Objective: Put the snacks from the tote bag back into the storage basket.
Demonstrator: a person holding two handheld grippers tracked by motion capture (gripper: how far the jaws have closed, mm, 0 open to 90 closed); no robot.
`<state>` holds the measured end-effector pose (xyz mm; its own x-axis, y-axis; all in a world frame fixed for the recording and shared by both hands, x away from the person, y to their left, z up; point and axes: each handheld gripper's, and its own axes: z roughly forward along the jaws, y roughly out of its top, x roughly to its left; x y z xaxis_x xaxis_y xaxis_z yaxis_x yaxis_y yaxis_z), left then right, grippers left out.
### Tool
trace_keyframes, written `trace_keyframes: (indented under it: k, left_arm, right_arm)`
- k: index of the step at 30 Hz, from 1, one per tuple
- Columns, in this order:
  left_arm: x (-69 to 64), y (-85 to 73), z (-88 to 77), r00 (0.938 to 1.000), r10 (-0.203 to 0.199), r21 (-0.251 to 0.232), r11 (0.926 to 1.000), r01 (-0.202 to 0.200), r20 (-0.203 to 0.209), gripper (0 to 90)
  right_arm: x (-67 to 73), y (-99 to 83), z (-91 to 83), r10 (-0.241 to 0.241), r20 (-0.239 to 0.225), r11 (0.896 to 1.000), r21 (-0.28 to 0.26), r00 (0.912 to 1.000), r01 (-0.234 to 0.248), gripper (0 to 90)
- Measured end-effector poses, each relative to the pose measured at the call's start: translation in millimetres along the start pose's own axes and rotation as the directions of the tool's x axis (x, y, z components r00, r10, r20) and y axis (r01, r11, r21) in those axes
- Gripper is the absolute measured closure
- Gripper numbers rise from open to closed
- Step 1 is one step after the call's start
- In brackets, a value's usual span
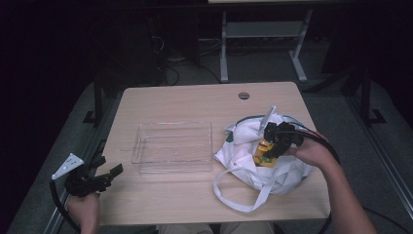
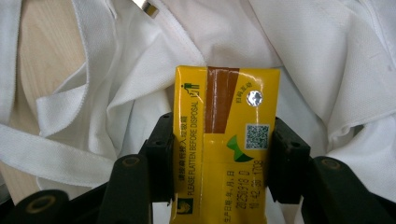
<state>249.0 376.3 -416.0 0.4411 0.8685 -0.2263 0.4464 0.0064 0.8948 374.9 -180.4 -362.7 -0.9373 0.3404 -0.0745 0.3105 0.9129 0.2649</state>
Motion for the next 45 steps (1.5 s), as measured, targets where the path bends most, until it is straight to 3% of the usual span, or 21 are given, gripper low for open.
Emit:
trace_keyframes:
  k: [10, 26, 45]
  left_arm:
    - [0.2, 0.2, -0.2, 1.0000, 0.002, -0.001, 1.0000, -0.002, -0.001, 12.5]
    - [0.2, 0.2, -1.2, 1.0000, 0.003, -0.003, 1.0000, -0.003, -0.004, 12.5]
    - [0.7, -0.1, -1.3, 1.0000, 0.002, -0.003, 1.0000, -0.002, -0.004, 12.5]
  right_arm:
    - [-2.6, 0.7, -9.1, 0.003, -0.011, 1.000, -0.008, 0.9999, -0.003, 51.8]
    - [-3.5, 7.8, -39.5, -0.006, -0.010, 1.000, -0.022, 0.9999, 0.006, 51.9]
    - [-1.0, 31.1, -67.0, -0.035, -0.014, 0.998, -0.049, 0.9993, 0.035, 52.0]
